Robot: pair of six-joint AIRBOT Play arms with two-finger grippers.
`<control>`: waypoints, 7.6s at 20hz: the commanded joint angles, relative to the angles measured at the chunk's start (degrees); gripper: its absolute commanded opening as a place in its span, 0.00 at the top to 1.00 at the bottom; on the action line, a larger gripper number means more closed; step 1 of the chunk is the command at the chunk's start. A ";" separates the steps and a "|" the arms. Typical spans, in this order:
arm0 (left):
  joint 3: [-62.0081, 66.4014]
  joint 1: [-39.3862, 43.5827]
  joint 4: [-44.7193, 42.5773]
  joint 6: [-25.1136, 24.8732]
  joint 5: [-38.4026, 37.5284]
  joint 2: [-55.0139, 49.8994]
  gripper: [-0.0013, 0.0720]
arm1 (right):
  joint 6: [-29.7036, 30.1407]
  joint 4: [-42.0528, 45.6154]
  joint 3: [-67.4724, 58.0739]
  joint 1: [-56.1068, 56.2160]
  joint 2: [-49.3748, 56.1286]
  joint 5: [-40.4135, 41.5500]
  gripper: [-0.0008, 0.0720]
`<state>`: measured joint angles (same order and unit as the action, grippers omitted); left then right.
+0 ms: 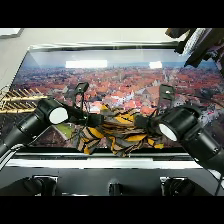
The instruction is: Fold the clothes and pants, and hang the long-sleeved shirts on hangers.
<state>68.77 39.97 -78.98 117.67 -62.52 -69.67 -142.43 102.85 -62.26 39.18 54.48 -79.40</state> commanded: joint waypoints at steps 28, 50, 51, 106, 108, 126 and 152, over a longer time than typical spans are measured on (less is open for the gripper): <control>-6.80 -92.74 2.49 -47.36 -5.31 10.36 0.01 | 4.24 1.18 0.68 0.00 2.25 4.35 0.95; -6.47 -96.08 9.09 -77.90 3.72 -17.73 0.01 | 6.78 1.11 0.68 0.00 2.25 2.84 0.95; -6.47 -96.02 8.92 -78.29 3.74 -18.29 0.01 | 6.78 1.09 0.68 0.00 2.25 2.82 0.95; -30.64 -54.51 38.93 -89.13 -14.32 44.11 0.96 | 1.60 6.27 0.68 0.00 2.25 3.02 0.95; -32.24 -51.49 38.73 -89.13 -20.57 47.01 0.96 | 0.85 6.64 0.68 0.00 2.25 2.95 0.95; -33.44 -47.95 37.00 -84.63 -28.22 53.48 0.96 | -7.76 11.82 0.85 0.00 6.25 0.35 0.95; -35.87 -36.48 37.86 -87.21 -18.36 44.46 0.96 | -11.85 11.78 0.79 -0.04 7.78 4.28 0.95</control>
<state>32.86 1.85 -40.91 30.81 -81.43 -24.18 -154.23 114.63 -61.43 39.16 62.28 -74.87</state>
